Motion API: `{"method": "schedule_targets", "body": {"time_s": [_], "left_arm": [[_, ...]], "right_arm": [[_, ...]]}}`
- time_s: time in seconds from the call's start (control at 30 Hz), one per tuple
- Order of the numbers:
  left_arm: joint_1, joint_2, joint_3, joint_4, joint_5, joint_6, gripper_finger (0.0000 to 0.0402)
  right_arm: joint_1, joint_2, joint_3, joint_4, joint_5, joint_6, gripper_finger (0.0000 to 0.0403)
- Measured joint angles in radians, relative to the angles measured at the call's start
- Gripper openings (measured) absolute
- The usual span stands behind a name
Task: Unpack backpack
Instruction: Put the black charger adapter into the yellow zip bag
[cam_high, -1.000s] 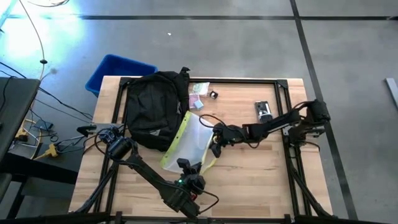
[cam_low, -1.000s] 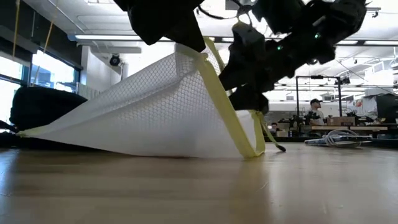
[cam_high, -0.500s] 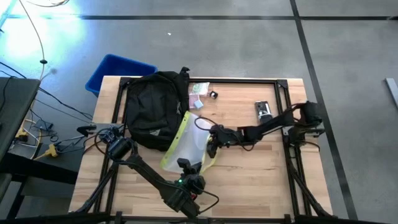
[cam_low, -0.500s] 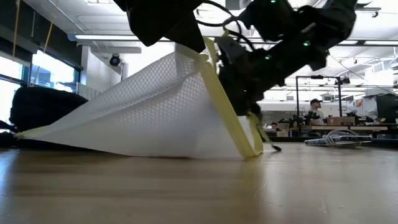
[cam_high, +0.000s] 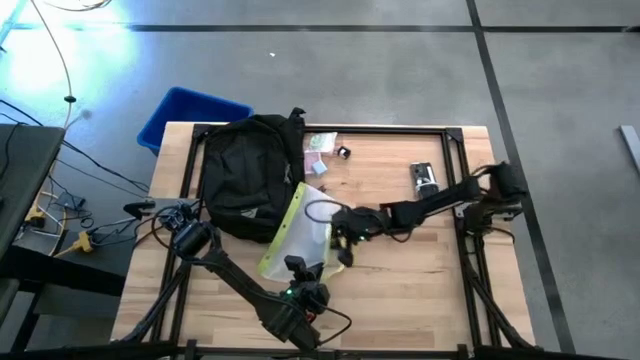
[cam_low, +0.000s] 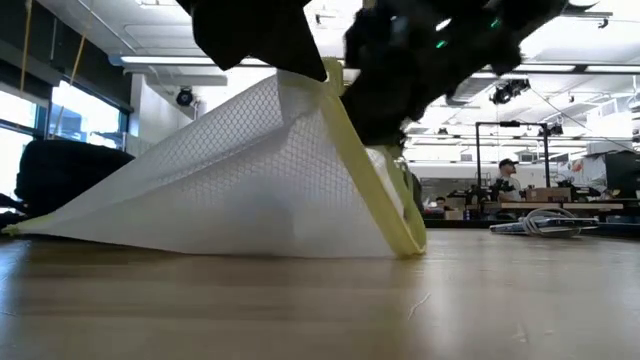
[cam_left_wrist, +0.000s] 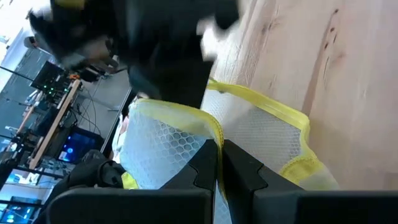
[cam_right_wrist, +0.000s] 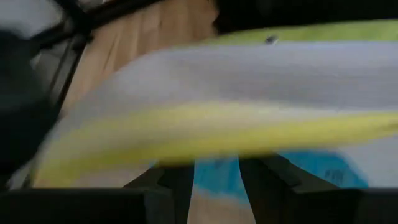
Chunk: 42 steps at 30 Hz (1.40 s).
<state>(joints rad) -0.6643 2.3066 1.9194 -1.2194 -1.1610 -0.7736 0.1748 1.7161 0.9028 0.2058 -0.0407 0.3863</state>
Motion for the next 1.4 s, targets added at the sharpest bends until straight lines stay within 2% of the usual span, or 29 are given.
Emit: {"method": "schedule_targets", "body": {"time_s": [0.17, 0.27, 0.33, 0.47, 0.53, 0.63, 0.7, 0.77, 0.9, 1.03, 1.1, 1.17, 1.3, 1.4], "left_arm": [[0.001, -0.001, -0.023, -0.019, 0.000, 0.000, 0.0000], [0.007, -0.001, -0.042, -0.020, 0.028, -0.004, 0.0000], [0.011, -0.001, -0.049, -0.018, 0.045, -0.014, 0.0000], [0.014, -0.001, -0.057, -0.014, 0.050, -0.026, 0.0000], [0.014, -0.001, -0.057, -0.013, 0.050, -0.026, 0.0000], [0.016, -0.001, -0.057, -0.013, 0.049, -0.026, 0.0000], [0.019, -0.001, -0.057, -0.013, 0.035, -0.018, 0.0000], [0.025, -0.001, -0.057, -0.011, 0.020, -0.010, 0.0000], [0.044, 0.000, -0.057, -0.006, 0.015, -0.021, 0.0000], [0.056, 0.000, -0.057, -0.006, 0.018, -0.018, 0.0000], [0.062, 0.000, -0.057, -0.006, 0.015, -0.027, 0.0000], [0.066, 0.000, -0.057, -0.006, 0.003, -0.034, 0.0000], [0.087, 0.000, -0.057, -0.006, -0.001, -0.036, 0.0000], [0.110, 0.000, -0.057, -0.022, 0.009, -0.044, 0.0000]], "right_arm": [[0.088, -0.105, -0.001, -0.281, -0.136, -0.150, 0.0110], [0.144, -0.165, -0.002, -0.365, -0.099, -0.194, 0.0110], [0.166, -0.215, -0.002, -0.393, 0.016, -0.205, 0.0110], [0.155, -0.305, -0.002, -0.494, 0.424, -0.174, 0.0110], [0.126, -0.339, -0.002, -0.587, 0.573, -0.165, 0.0107], [0.050, -0.345, -0.002, -0.629, 0.648, -0.270, 0.0094], [-0.029, -0.317, -0.002, -0.579, 0.689, -0.309, 0.0081], [-0.144, -0.266, -0.002, -0.479, 0.651, -0.354, 0.0070], [-0.381, -0.143, -0.002, -0.235, 0.355, -0.417, 0.0061], [-0.574, -0.048, -0.002, -0.176, 0.046, -0.407, 0.0069], [-0.639, -0.018, -0.002, -0.166, -0.008, -0.382, 0.0073], [-0.683, 0.018, -0.002, -0.138, -0.017, -0.364, 0.0075], [-0.728, 0.083, -0.002, -0.044, -0.056, -0.322, 0.0076], [-0.737, 0.121, -0.002, 0.029, -0.082, -0.407, 0.0077]]}}
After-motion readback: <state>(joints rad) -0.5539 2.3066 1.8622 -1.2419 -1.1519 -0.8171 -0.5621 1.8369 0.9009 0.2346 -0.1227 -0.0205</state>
